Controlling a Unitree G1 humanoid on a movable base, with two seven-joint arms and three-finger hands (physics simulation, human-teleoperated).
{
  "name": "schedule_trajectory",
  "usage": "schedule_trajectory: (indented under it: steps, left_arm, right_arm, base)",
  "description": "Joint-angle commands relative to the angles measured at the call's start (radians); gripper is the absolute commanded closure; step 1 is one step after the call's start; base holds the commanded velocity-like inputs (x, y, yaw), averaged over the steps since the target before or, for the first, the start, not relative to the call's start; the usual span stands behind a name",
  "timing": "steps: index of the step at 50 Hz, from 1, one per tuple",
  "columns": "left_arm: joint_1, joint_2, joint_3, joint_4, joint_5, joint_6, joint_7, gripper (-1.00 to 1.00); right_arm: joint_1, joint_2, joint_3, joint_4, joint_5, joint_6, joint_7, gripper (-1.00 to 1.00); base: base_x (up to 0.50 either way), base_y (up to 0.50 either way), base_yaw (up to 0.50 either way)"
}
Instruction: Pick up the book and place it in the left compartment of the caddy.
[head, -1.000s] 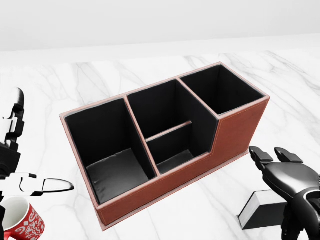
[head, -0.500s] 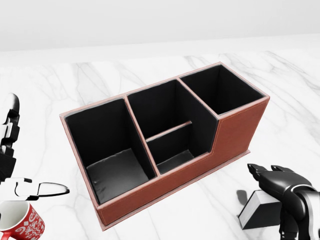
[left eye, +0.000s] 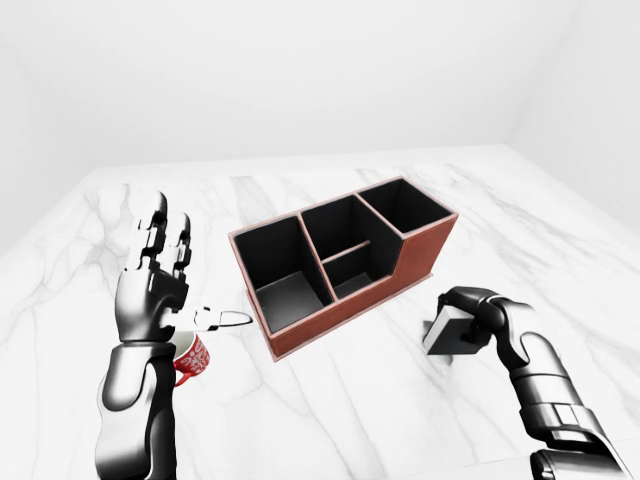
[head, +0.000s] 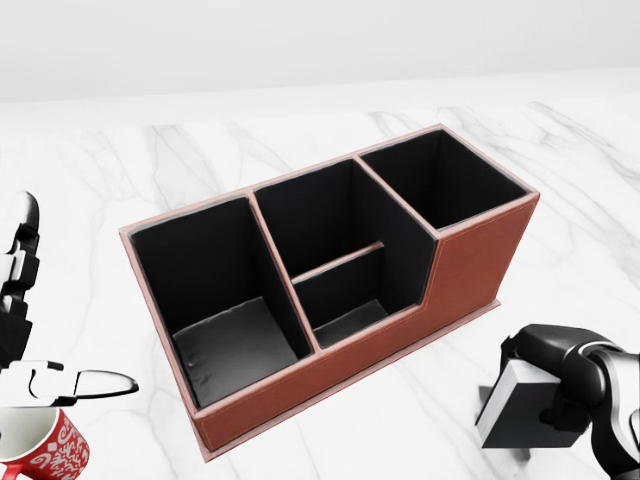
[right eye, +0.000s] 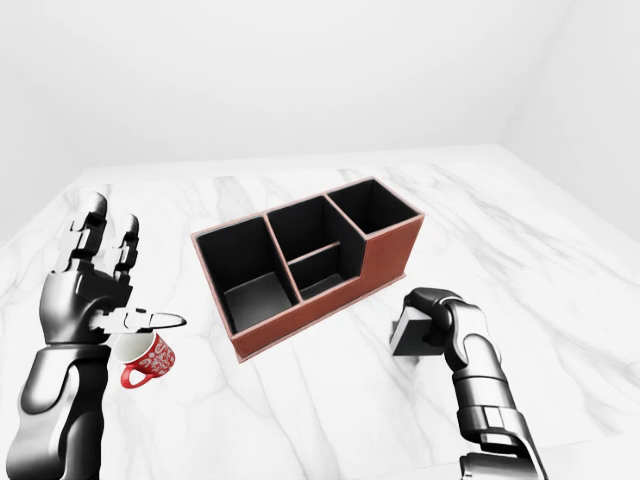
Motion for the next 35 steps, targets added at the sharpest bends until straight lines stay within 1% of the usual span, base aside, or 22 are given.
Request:
schedule_trajectory:
  steps: [1, 6, 7, 9, 11, 21, 28, 35]
  left_arm:
    - [0.012, -0.005, 0.001, -0.005, 0.0, 0.0, -0.006, -1.0]
    - [0.019, -0.007, 0.005, -0.01, -0.002, 0.0, -0.009, -1.0]
    - [0.021, -0.008, 0.006, -0.013, -0.003, 0.0, -0.01, -1.0]
    - [0.021, -0.009, 0.008, -0.012, -0.004, 0.0, -0.01, -1.0]
    - [0.024, -0.01, 0.009, -0.012, -0.006, 0.0, -0.011, -1.0]
    - [0.03, -0.013, 0.013, -0.007, -0.013, 0.0, -0.016, -1.0]
    - [0.028, -0.009, 0.02, 0.007, -0.024, 0.0, -0.021, -1.0]
    - [0.03, -0.005, 0.034, 0.019, -0.041, 0.0, -0.028, -1.0]
  right_arm:
    - [0.07, 0.013, 0.003, 0.029, -0.014, -0.001, 0.0, 1.0]
    - [0.063, 0.039, 0.016, -0.026, 0.003, 0.006, 0.0, 1.0]
    - [0.061, 0.043, 0.016, -0.038, 0.009, 0.003, 0.0, 1.0]
    - [0.059, 0.048, 0.016, -0.062, 0.013, 0.008, 0.0, 1.0]
    - [0.07, 0.061, 0.017, -0.141, 0.014, 0.015, 0.0, 1.0]
    - [0.106, 0.107, 0.006, -0.403, 0.0, 0.007, 0.0, 1.0]
    - [0.096, 0.133, 0.004, -0.545, -0.004, 0.011, 0.0, 1.0]
    - [0.075, 0.17, 0.029, -0.659, -0.008, 0.008, 0.0, 1.0]
  base:
    - [0.0, 0.0, 0.0]
    - [0.0, 0.0, 0.0]
    - [0.0, 0.0, 0.0]
    - [0.0, 0.0, 0.0]
    - [0.0, 0.0, 0.0]
    - [0.0, 0.0, 0.0]
    - [0.0, 0.0, 0.0]
    - [0.0, 0.0, 0.0]
